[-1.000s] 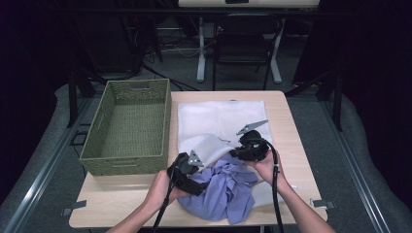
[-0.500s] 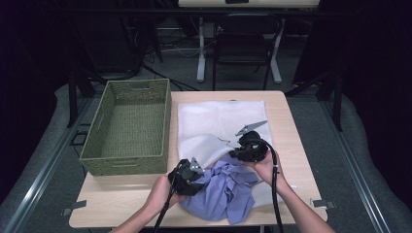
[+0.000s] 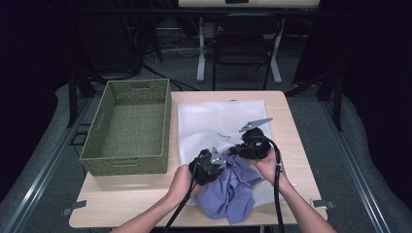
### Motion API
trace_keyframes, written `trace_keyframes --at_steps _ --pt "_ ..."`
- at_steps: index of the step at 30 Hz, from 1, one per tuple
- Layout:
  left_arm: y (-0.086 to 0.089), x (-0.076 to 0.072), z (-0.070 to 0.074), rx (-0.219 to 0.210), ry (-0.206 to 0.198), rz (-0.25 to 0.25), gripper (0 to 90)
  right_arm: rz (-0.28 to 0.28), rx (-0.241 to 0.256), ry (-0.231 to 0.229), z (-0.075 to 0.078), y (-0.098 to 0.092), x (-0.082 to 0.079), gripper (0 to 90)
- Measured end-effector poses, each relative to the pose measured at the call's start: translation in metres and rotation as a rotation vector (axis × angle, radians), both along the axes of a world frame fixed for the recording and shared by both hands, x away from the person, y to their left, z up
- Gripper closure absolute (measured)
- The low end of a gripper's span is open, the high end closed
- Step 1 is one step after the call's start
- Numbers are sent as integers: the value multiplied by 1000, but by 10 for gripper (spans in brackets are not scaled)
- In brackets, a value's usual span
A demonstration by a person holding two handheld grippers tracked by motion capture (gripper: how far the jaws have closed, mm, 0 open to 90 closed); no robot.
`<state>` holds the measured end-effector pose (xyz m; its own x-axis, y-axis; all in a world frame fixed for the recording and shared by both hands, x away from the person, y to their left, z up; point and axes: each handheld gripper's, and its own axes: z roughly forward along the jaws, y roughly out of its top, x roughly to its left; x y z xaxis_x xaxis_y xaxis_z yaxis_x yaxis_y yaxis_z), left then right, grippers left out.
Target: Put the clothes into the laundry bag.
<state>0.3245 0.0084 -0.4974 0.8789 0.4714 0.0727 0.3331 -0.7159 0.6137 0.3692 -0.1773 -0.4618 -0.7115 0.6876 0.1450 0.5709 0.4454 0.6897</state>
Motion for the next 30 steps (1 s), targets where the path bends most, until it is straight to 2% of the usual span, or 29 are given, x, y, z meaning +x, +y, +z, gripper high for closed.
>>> trace_keyframes --at_steps 3,5,8,13,20,26,30 --pt "-3 2 -6 5 16 -6 873 -2 -4 17 -3 -2 0 856" --pt "-1 2 -10 7 44 -24 806 5 -19 32 -8 -2 1 857" --pt "4 2 -8 -1 58 -27 658 8 -31 34 -9 -1 3 858" --pt "11 -3 0 1 57 -25 389 13 -34 43 -10 0 3 858" --pt "21 -15 8 -3 46 -31 184 10 -41 39 -11 1 3 857" --pt "30 -24 3 0 63 -22 137 9 -42 40 -11 -1 4 856" --pt "31 -29 -7 6 71 -31 140 12 -51 45 -12 0 4 856"
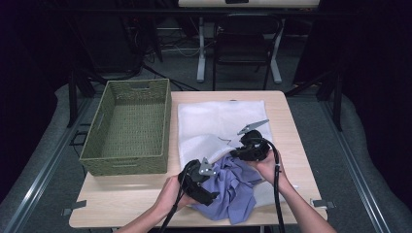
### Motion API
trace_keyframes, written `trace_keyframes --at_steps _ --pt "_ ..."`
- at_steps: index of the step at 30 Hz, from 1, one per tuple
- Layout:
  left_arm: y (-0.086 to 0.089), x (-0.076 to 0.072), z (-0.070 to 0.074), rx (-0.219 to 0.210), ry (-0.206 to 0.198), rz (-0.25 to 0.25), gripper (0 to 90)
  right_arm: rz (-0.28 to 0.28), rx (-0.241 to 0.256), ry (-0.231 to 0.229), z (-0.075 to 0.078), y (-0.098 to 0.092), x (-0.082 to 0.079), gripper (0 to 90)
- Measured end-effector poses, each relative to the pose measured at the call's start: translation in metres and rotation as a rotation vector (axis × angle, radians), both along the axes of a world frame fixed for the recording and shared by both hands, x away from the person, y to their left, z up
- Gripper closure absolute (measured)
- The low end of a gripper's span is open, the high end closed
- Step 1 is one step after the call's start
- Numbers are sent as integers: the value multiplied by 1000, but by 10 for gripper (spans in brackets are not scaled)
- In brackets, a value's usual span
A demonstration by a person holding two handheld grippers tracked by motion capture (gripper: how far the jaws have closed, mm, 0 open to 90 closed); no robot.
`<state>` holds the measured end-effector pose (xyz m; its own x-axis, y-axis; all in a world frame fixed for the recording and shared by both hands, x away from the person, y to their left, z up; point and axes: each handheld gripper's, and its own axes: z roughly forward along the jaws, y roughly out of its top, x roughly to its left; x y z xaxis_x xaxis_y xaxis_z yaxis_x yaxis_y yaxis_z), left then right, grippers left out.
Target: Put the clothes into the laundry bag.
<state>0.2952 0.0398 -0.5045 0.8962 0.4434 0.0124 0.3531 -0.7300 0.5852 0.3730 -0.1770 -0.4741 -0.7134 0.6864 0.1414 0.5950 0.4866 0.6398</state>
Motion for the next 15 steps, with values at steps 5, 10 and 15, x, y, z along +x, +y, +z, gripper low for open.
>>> trace_keyframes --at_steps 5,10,15 --pt "-5 2 -19 45 47 -15 160 7 -7 5 -3 1 0 856" --pt "-16 3 -30 99 51 -35 228 11 -7 16 -5 2 -1 856" --pt "-26 3 -45 140 55 -44 428 17 -20 23 -8 4 -1 856"
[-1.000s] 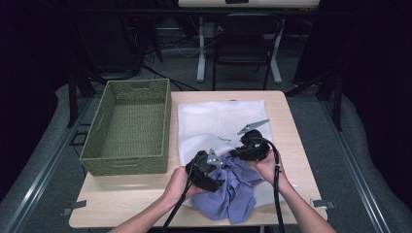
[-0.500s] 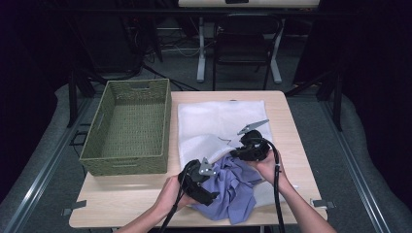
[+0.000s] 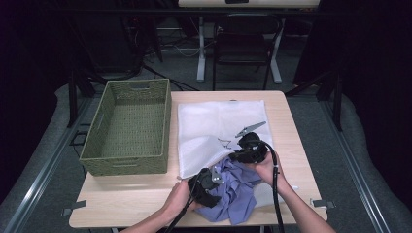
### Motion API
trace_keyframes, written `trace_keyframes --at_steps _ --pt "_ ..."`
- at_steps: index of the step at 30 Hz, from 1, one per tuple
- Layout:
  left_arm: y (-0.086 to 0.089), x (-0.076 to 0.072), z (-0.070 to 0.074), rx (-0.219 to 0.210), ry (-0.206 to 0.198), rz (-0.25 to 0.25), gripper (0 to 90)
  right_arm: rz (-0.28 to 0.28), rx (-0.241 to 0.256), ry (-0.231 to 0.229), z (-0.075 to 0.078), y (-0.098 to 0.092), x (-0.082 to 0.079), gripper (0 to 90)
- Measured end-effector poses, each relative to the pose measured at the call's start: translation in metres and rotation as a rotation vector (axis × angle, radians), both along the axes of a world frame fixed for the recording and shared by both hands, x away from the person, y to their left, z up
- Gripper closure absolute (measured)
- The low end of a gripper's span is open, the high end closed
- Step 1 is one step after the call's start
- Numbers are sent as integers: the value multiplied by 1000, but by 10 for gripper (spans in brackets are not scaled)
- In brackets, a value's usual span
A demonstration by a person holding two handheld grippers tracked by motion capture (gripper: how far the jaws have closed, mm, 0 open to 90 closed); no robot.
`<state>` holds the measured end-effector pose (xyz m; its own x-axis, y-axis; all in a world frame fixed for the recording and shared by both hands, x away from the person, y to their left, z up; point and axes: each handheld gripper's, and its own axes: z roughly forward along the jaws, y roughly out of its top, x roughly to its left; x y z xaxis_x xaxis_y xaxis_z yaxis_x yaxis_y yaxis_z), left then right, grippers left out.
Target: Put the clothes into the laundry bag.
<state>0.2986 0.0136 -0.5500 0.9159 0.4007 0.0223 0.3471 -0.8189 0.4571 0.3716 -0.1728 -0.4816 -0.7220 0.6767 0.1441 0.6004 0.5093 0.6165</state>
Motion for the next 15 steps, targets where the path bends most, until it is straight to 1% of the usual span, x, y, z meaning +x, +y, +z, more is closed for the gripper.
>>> trace_keyframes --at_steps 1,3,4,6,7,8,11,12,15 --pt "-1 -1 -2 2 -18 2 439 1 2 2 0 0 0 856" --pt "-1 0 0 5 -23 -2 486 1 -1 -1 0 0 0 856" --pt "0 0 1 -5 -23 1 520 0 1 0 0 0 0 856" --pt "2 1 2 -15 -29 -7 634 0 -2 1 0 0 0 857" --pt "2 1 3 -26 -30 -9 675 1 1 0 0 0 0 857" --pt "3 1 4 -27 -30 -12 717 2 -1 -2 1 0 0 857" --pt "3 2 7 -35 -40 -16 781 4 1 -4 2 1 -1 857" --pt "4 3 9 -40 -46 -18 791 3 3 -4 2 1 -1 857" --pt "6 5 18 -68 -78 0 804 5 11 -7 5 1 -1 858"
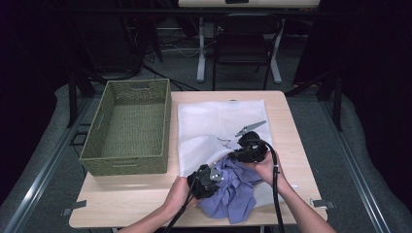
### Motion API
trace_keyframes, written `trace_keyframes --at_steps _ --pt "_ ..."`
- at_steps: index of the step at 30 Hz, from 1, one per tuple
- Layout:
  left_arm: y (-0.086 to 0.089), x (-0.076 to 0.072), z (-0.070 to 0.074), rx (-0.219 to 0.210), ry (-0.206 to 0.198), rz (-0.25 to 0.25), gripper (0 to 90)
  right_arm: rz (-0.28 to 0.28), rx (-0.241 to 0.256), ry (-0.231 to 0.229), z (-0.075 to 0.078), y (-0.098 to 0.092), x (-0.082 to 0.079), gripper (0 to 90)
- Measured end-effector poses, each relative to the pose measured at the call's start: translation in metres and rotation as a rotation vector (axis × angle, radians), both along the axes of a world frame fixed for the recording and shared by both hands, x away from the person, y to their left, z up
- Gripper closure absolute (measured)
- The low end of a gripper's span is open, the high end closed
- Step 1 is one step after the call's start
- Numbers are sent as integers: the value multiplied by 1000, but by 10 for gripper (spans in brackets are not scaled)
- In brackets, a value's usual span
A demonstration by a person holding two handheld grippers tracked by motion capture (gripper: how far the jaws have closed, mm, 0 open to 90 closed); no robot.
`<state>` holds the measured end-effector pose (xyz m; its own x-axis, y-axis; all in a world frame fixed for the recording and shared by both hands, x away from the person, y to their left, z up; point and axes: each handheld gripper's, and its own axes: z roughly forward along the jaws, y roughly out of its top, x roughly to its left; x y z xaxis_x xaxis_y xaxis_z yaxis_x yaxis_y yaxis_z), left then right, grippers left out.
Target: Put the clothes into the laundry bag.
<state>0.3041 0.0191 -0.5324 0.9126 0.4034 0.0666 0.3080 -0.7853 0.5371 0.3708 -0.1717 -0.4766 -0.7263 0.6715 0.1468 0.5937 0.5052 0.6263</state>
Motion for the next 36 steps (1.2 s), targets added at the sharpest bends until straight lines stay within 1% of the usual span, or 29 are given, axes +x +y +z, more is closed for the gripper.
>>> trace_keyframes --at_steps 1,2,3,4,5,7,9,11,12,13,15,17,21,22,23,24,26,27,28,29,31,33,36 --pt "1 2 4 -27 -12 13 806 -1 2 -2 1 0 0 858" --pt "2 3 7 -30 -11 15 806 -1 7 -6 3 0 0 858" --pt "3 5 10 -46 -18 23 807 0 9 -10 5 0 -1 858" --pt "3 6 13 -55 -34 33 808 -1 14 -13 6 1 -1 858" --pt "3 8 16 -67 -38 39 808 -4 25 -13 8 1 -2 858" --pt "2 12 20 -92 -47 53 809 -4 32 -21 10 1 -2 858" --pt "-1 14 20 -123 -60 72 808 -4 43 -25 12 1 -2 858" --pt "-4 18 18 -126 -72 82 807 -6 46 -24 13 1 -2 857" --pt "-5 20 16 -128 -71 92 807 -6 47 -22 12 1 -2 857" --pt "-6 22 13 -126 -67 99 805 -8 42 -18 12 1 -2 857" --pt "-5 25 9 -110 -55 97 794 -4 35 -15 10 1 -1 857" --pt "-2 26 6 -114 -46 97 773 -4 25 -11 7 2 -1 857" --pt "2 24 11 -121 -39 81 724 0 18 -4 3 2 -1 857" --pt "3 22 12 -126 -42 80 702 1 18 -6 4 2 -1 857" --pt "4 22 14 -118 -38 77 663 0 18 -7 4 2 -1 857" --pt "5 21 14 -121 -41 76 637 0 16 -6 4 3 -1 856" --pt "7 18 17 -118 -29 70 586 0 16 -5 3 2 -1 856" --pt "9 17 18 -131 -31 72 574 0 14 -4 2 3 -1 856" --pt "11 16 19 -136 -18 70 567 1 12 -5 2 2 -1 856" --pt "14 15 19 -153 -6 77 554 1 12 -4 2 3 -1 856" --pt "19 11 22 -149 -2 71 531 6 12 -2 2 3 -2 857" --pt "22 9 23 -156 3 77 496 11 11 -4 2 4 -2 857" --pt "25 6 26 -141 3 83 437 10 12 -2 2 4 -2 857"
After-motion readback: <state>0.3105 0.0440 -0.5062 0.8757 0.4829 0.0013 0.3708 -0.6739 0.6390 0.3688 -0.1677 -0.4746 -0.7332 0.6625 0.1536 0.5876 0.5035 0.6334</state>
